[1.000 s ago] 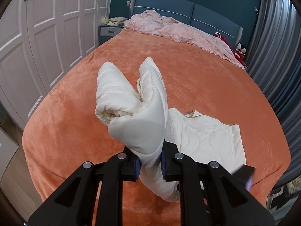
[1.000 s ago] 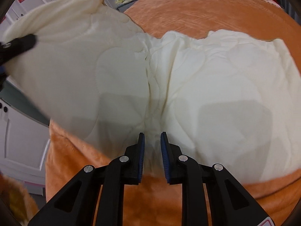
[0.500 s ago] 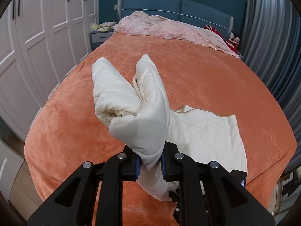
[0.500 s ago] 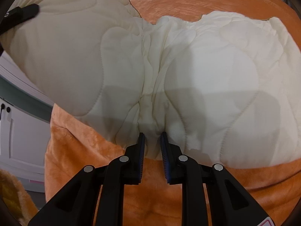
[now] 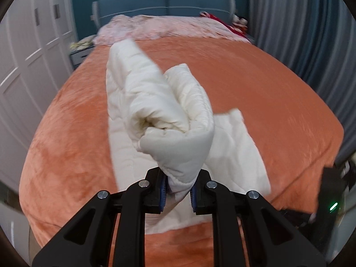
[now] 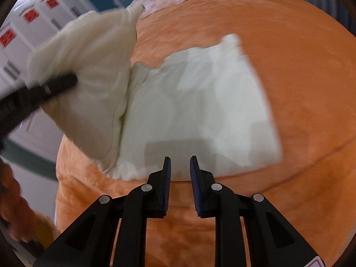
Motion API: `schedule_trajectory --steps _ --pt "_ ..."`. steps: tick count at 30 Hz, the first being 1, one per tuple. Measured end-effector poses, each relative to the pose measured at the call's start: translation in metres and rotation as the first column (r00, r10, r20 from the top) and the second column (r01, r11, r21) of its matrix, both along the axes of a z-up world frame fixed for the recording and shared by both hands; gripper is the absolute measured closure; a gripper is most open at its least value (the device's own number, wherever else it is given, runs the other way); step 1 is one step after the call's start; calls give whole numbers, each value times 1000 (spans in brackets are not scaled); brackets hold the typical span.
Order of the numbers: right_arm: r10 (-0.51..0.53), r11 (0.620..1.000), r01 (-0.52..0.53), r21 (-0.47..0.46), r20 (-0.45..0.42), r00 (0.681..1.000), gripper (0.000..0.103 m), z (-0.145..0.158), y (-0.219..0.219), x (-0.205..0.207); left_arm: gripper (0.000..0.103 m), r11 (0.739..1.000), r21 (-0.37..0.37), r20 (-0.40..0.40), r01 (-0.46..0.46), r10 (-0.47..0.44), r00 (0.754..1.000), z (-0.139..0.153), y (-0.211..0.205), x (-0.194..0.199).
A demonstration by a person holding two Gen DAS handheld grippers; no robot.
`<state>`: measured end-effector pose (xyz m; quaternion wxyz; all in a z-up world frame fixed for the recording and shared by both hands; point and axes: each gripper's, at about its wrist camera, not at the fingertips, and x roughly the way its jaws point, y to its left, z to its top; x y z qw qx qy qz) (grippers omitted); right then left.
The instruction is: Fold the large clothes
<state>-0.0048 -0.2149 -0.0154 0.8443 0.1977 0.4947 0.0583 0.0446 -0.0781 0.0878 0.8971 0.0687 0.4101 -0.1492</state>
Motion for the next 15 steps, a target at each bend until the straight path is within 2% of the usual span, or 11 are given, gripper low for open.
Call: schedule_trajectory --steps 5,8,10,12,13,14,15 --pt "-91 996 91 -8 12 996 83 7 -35 -13 86 996 39 -73 82 -79 994 -35 -37 -5" --pt "-121 993 121 -9 17 993 83 9 -46 -20 77 994 32 -108 106 -102 989 -53 -48 -9" --pt "-128 992 129 -6 28 991 82 14 -53 -23 68 994 10 -97 111 -109 989 -54 -45 -15" --pt "-130 992 130 0 45 991 81 22 -57 -25 37 992 -39 -84 124 -127 988 -48 -35 -23" --pt "-129 992 129 4 59 990 81 29 -57 -25 30 991 -70 -79 112 -117 990 -44 -25 -27" --pt "-126 992 126 7 72 989 74 34 -57 -24 18 992 -88 -76 92 -99 992 -41 -17 -30" --pt "-121 993 120 13 99 988 69 43 -53 -23 14 992 -99 -75 80 -87 993 -39 -10 -31"
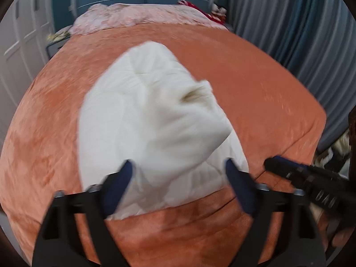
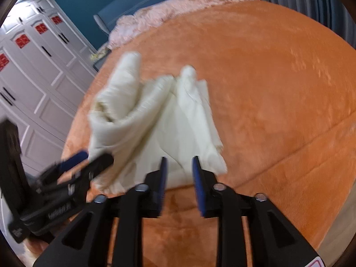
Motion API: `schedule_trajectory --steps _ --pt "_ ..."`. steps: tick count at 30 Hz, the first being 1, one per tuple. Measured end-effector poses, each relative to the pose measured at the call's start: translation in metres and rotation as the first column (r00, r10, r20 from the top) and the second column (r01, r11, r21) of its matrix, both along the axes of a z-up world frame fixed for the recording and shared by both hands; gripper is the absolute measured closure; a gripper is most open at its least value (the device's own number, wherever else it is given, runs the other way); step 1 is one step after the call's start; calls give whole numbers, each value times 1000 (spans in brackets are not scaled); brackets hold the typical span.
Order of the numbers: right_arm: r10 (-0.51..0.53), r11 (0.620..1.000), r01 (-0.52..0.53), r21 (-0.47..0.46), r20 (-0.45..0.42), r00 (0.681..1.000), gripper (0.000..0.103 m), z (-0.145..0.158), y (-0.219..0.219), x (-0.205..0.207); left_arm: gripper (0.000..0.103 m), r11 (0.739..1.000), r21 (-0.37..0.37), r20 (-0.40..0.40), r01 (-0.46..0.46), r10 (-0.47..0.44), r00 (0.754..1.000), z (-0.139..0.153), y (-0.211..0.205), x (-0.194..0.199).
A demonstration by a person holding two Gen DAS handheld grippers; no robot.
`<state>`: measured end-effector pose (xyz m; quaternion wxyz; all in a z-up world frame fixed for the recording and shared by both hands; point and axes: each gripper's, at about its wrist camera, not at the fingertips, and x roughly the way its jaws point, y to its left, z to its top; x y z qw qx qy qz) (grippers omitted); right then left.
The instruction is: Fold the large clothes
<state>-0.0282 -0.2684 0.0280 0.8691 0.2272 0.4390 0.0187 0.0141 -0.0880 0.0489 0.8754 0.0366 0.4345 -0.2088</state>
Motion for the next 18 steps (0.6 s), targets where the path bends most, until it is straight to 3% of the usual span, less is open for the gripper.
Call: schedule_trajectory --steps 2,5,10,18 --pt "10 1000 -10 9 40 999 54 14 3 2 13 999 -2 -19 -44 43 999 -4 23 -4" --pt "48 998 -51 36 82 995 41 30 18 12 12 993 45 -80 -107 110 991 -25 48 1" --pt "108 994 -109 4 107 988 40 47 51 42 13 979 86 -170 -183 196 966 -63 79 4" --pt "148 985 -140 -99 75 986 38 44 75 84 13 969 126 -177 -212 232 956 -86 92 17"
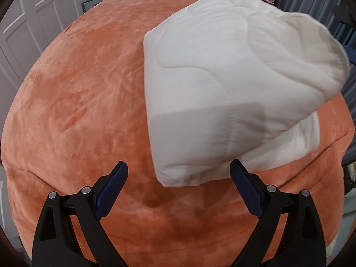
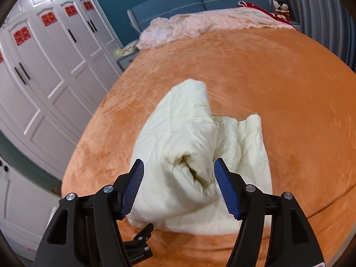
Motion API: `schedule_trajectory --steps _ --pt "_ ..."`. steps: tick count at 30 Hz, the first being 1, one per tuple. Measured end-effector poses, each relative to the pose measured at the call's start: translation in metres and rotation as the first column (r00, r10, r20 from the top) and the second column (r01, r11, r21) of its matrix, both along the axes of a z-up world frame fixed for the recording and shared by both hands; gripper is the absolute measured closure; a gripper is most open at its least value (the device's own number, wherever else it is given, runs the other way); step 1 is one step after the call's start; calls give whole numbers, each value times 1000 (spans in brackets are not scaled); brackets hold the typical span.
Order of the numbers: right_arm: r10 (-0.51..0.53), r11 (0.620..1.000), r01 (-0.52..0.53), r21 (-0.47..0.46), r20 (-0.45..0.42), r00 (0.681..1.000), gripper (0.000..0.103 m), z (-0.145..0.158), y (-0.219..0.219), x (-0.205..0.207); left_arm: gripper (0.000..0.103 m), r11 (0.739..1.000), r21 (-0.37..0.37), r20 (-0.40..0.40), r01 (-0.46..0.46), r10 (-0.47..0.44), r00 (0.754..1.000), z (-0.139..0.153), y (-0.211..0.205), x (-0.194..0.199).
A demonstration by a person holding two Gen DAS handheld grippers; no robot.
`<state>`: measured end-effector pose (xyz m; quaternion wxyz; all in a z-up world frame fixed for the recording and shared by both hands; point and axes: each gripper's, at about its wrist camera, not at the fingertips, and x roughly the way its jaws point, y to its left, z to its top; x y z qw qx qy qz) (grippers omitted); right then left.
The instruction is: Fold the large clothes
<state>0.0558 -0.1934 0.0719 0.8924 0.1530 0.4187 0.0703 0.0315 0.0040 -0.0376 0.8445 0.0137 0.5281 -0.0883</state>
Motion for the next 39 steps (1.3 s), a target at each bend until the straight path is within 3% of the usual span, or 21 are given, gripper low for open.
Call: schedule_trajectory --steps 3,5,6,7,8,9,13,16,18,21,25,31,39 --pt "-14 1000 14 -3 -49 999 38 -15 2 17 15 1000 3 -18 -10 10 1000 -8 4 4" --pt "-5 1000 6 9 -86 996 43 -25 4 23 24 1000 9 -38 -19 20 999 -14 7 8" --pt "-2 1000 3 7 -93 996 48 -27 6 23 27 1000 11 -48 -23 24 999 -17 9 10" --pt "1 1000 -2 -12 -94 996 66 -28 9 23 28 1000 4 -56 -23 24 998 -19 10 11" --pt "13 1000 -15 -15 -92 996 77 -27 12 24 30 1000 -15 -65 -25 24 998 -21 12 12" --pt "28 1000 -29 -8 -81 996 81 -23 13 24 34 999 -28 -69 -27 25 997 -21 13 13" --pt "99 992 -103 76 57 993 86 26 17 -3 53 998 -66 -82 -2 -3 997 -19 7 12" --pt "116 993 -119 5 179 977 86 58 20 -37 68 994 -112 -82 17 -27 996 -9 0 8" --pt "87 995 -73 -68 216 973 86 60 11 -58 78 991 -130 -63 34 -42 997 4 -6 2" --pt "-7 990 29 -139 157 988 86 32 -14 -64 78 991 -126 -64 35 -43 997 11 -11 -1" --pt "-127 989 127 -79 2 992 86 -33 -57 -62 79 992 -121 -78 31 -41 996 5 -12 0" --pt "-136 987 130 -91 -71 988 86 -80 -62 -59 80 996 -84 -86 39 -46 995 1 -18 1" --pt "-142 990 137 -45 -154 978 81 -118 -73 -48 80 998 -48 -102 46 -51 993 -7 -20 4"
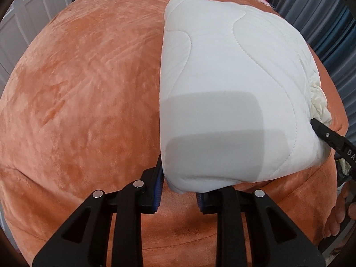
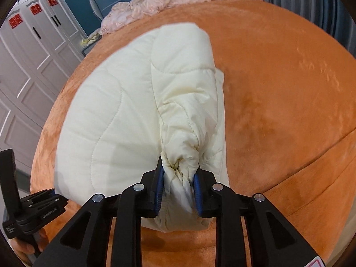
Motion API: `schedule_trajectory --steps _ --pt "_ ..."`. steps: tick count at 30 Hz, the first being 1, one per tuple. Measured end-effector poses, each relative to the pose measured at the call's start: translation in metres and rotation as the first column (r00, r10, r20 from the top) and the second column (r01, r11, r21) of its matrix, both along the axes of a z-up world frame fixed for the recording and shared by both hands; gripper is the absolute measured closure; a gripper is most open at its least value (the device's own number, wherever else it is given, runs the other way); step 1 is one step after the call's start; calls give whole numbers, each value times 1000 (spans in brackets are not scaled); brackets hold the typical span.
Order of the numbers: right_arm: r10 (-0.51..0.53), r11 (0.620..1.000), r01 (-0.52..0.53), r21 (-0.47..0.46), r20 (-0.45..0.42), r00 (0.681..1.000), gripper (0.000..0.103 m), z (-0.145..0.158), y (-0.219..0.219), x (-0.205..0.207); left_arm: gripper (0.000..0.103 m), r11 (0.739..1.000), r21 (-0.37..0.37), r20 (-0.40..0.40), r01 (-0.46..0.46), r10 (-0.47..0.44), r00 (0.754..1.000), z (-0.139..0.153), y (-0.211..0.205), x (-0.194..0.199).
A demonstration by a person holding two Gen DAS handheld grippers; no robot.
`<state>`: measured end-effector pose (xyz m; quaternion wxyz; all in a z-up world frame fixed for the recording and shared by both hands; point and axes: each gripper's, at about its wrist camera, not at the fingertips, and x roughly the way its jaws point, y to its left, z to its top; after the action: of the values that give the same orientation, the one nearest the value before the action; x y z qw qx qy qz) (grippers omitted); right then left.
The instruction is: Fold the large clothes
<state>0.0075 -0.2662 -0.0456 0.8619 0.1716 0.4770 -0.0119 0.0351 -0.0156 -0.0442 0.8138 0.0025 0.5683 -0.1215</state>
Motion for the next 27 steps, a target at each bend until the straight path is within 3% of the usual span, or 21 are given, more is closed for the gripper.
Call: schedule_trajectory --steps 9,13,18,23,26,27 --pt "2 1000 -2 4 -28 1000 77 -25 1 9 79 1000 29 -19 6 -6 1000 -11 -4 -1" --pt "-13 999 14 46 -22 1000 75 -25 -7 7 77 1000 2 -20 15 -15 1000 -6 1 -5" --pt "-26 996 25 83 13 1000 60 -2 -25 -14 76 996 -90 -10 20 -21 1000 24 23 -19" --pt "-60 990 50 134 70 996 60 29 -39 -34 75 992 -123 88 -42 53 995 63 45 -21" --pt "-69 987 57 150 78 995 60 38 -42 -31 58 987 -150 132 -55 75 988 80 43 -6" --pt "-74 987 62 146 77 994 60 40 -42 -26 58 987 -152 137 -51 72 988 82 38 1"
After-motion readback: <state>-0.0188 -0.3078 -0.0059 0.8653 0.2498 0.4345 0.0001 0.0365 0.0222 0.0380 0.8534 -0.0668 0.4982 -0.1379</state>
